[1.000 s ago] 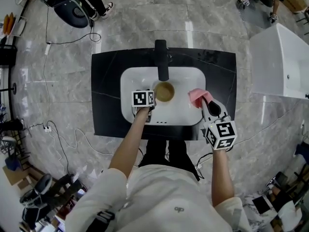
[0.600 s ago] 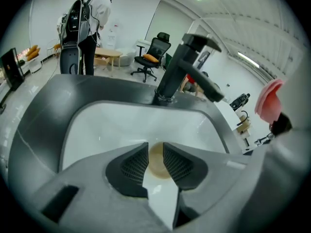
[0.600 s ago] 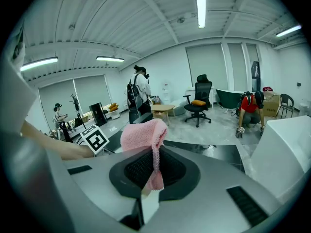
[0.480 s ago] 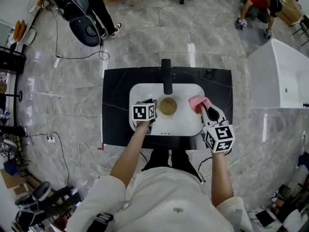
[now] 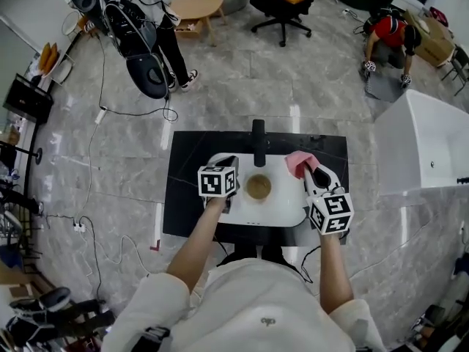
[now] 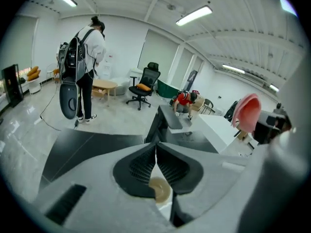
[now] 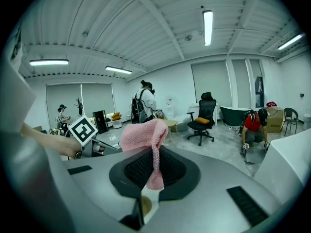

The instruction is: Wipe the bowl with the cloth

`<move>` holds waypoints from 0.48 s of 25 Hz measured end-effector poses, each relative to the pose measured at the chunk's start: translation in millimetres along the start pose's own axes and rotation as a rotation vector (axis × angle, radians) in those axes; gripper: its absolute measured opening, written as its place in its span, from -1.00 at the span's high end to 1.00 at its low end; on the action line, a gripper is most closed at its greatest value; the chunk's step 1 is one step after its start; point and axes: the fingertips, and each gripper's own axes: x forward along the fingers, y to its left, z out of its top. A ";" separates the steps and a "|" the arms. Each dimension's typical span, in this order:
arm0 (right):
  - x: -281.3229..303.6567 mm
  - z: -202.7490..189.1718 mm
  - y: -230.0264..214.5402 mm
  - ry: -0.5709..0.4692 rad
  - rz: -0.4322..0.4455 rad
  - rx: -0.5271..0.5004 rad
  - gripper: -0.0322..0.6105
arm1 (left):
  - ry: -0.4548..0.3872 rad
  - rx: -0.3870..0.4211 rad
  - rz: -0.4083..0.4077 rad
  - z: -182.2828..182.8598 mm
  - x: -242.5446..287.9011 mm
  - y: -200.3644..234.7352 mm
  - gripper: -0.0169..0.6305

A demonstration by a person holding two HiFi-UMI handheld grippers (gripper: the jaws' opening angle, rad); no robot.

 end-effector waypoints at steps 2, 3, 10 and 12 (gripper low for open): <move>-0.4 12.8 1.1 -0.024 0.002 -0.012 0.85 | -0.074 0.021 -0.009 25.1 -17.4 -8.3 0.91; -1.3 19.0 1.6 -0.036 0.003 -0.018 0.85 | -0.117 0.031 -0.016 37.6 -27.2 -13.9 0.91; -6.4 74.5 8.4 -0.133 0.008 -0.057 0.85 | -0.370 0.143 -0.054 117.2 -93.1 -57.1 0.91; -8.8 93.9 12.5 -0.166 0.014 -0.077 0.85 | -0.429 0.180 -0.068 137.0 -110.9 -68.8 0.91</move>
